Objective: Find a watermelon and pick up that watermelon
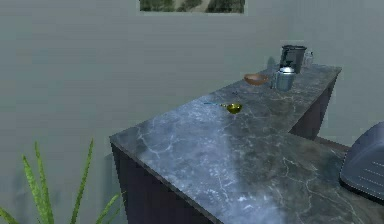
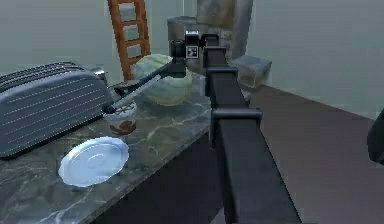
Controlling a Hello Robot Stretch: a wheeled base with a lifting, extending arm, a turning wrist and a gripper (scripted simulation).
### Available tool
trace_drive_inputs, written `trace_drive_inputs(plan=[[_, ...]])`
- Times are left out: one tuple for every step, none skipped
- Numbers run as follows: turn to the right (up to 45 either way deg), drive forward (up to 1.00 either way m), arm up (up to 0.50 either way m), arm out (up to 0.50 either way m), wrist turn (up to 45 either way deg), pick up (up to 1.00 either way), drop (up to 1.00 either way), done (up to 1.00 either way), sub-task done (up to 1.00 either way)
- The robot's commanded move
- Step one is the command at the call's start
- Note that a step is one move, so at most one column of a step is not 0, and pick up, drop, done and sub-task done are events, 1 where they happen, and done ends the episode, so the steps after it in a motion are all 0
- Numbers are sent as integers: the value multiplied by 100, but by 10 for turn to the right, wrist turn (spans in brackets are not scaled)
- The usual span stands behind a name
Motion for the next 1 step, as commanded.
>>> trace_drive_inputs(plan=[[0,0,0,0,450,0,0,0,0]])
